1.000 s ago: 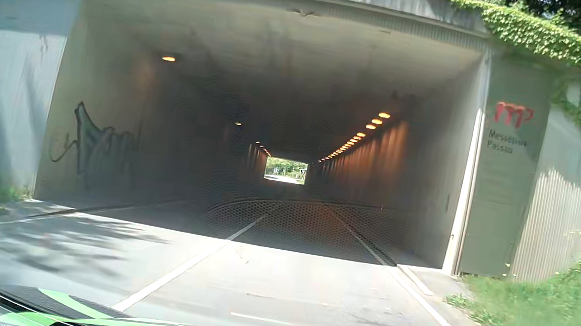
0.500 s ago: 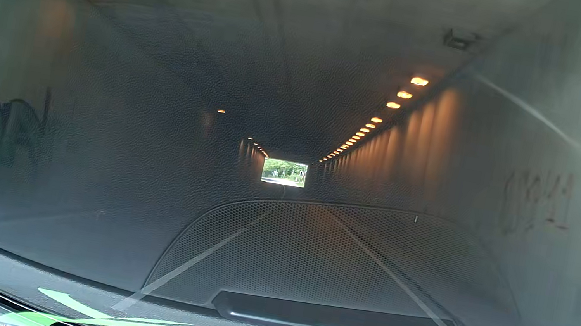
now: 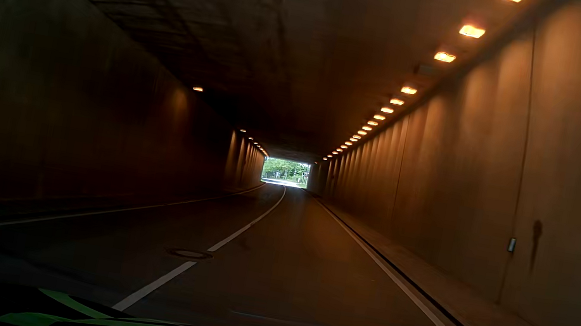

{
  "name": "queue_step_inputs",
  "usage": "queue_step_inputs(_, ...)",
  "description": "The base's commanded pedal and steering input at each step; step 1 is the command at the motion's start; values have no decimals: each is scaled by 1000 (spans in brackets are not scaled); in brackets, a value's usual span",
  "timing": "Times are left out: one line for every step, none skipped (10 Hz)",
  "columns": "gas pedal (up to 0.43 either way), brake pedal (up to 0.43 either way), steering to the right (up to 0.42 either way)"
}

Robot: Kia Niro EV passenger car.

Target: Follow the waypoints while adhering to traffic rules and regulations

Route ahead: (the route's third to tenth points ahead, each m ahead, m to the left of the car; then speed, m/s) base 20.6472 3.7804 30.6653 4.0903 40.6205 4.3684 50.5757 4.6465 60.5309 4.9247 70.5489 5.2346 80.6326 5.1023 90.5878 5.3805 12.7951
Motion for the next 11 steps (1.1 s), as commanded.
queue_step_inputs(79, 0, -8)
queue_step_inputs(79, 0, -9)
queue_step_inputs(79, 0, -8)
queue_step_inputs(79, 0, -9)
queue_step_inputs(79, 0, -9)
queue_step_inputs(79, 0, -8)
queue_step_inputs(79, 0, -8)
queue_step_inputs(79, 0, -9)
queue_step_inputs(79, 0, -9)
queue_step_inputs(79, 0, -9)
queue_step_inputs(79, 0, -8)
